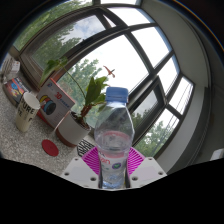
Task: Pour water
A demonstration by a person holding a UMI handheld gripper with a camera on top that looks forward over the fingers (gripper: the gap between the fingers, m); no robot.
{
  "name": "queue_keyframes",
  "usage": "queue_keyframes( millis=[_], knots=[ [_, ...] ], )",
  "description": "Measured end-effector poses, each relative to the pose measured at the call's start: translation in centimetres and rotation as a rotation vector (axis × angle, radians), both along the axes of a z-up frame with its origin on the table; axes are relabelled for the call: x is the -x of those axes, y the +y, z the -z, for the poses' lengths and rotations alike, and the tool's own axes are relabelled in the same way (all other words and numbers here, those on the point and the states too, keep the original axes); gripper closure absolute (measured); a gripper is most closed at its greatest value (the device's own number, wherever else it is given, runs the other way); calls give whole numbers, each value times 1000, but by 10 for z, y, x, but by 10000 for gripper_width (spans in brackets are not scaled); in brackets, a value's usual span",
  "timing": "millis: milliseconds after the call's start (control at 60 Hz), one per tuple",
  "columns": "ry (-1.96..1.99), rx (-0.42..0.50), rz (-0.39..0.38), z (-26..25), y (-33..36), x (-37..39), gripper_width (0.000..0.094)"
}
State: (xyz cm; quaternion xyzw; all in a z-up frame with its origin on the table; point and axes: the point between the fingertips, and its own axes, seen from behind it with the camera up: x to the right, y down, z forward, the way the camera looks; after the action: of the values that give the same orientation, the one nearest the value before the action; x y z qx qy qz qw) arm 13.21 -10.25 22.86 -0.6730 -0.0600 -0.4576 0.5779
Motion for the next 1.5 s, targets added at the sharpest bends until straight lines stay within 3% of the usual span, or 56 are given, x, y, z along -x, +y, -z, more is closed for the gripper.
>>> queue_keyframes(
  millis=[117,283,450,650,800,900,1000,1200,1367,1500],
  knots=[
    [-432,40,46,-80,37,1,639],
    [-962,131,5,-139,115,56,638],
    [-1347,238,-114,-118,183,125,639],
    [-1685,342,-243,-46,226,176,639],
    [-1653,367,-262,-29,235,174,637],
    [-1556,309,-262,-48,229,170,637],
    [-1288,188,-270,-94,212,158,637],
    [-321,-91,-417,-163,173,110,636],
    [416,-160,-540,-102,171,90,636],
    [709,-71,-570,-21,191,60,636]
  ],
)
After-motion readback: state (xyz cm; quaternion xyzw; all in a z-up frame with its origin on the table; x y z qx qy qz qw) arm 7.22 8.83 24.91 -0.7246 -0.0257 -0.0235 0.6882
